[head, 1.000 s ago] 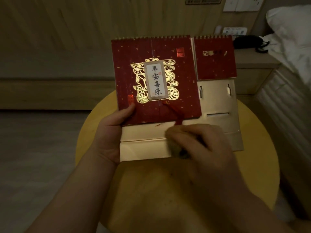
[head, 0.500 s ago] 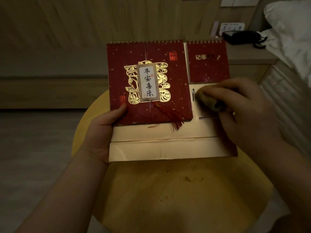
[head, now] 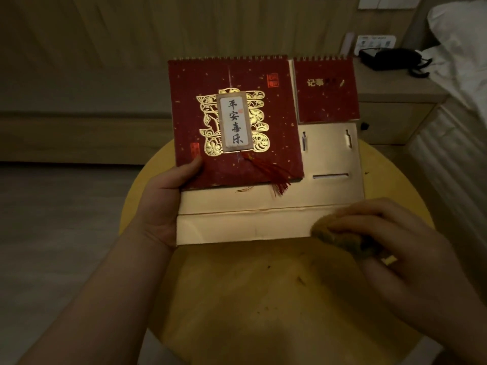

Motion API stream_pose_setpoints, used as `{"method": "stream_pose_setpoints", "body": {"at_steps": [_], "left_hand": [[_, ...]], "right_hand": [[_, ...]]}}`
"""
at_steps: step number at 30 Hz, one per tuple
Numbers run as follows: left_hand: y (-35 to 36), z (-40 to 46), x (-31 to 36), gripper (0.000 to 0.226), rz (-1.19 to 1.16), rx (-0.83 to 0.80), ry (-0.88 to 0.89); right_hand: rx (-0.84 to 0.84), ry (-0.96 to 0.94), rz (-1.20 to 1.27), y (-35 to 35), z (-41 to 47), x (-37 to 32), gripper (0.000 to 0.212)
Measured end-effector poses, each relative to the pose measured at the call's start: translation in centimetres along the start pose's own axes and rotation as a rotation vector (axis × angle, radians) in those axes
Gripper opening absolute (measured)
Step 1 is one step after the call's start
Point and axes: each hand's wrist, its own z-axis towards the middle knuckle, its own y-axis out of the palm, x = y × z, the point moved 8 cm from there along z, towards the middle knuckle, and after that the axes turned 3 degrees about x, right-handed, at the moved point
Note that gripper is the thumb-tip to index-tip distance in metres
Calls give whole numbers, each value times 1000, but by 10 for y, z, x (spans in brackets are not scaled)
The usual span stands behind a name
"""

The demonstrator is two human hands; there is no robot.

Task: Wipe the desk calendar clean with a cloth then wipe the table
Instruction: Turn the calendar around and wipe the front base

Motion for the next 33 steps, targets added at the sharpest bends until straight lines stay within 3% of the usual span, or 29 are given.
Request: {"method": "stream_pose_setpoints", "body": {"at_steps": [2, 5, 7, 8, 11, 13, 16, 17, 21, 31, 33], "left_hand": [[-1, -1, -1, 29, 28, 15, -11], [1, -3, 0, 30, 34, -4, 1], [2, -4, 0, 29, 27, -13, 8], [3, -4, 0, 29, 23, -14, 11], [4, -4, 0, 28, 20, -28, 15], [7, -3, -1, 31, 20, -62, 2], [8, -1, -4, 40, 19, -71, -27], [7, 0, -5, 43, 18, -58, -34], [8, -1, -5, 36, 35, -66, -35], [11, 2, -5, 41, 103, -22, -15], [11, 1, -3, 36, 125, 11, 11]], "right_hand": [[111, 282, 325, -7, -2, 34, 32], [191, 721, 696, -9, -5, 101, 51], [211, 887, 936, -15, 1, 128, 38], [179, 923, 945, -19, 7, 131, 41], [15, 878, 754, -28, 38, 108, 52], [26, 817, 598, -33, 54, 89, 44], [84, 819, 549, -35, 62, 81, 20], [84, 829, 541, -35, 63, 80, 20], [45, 909, 600, -30, 62, 82, 48], [-68, 910, 659, -24, 66, 87, 41], [-70, 926, 642, -28, 68, 89, 55]]}}
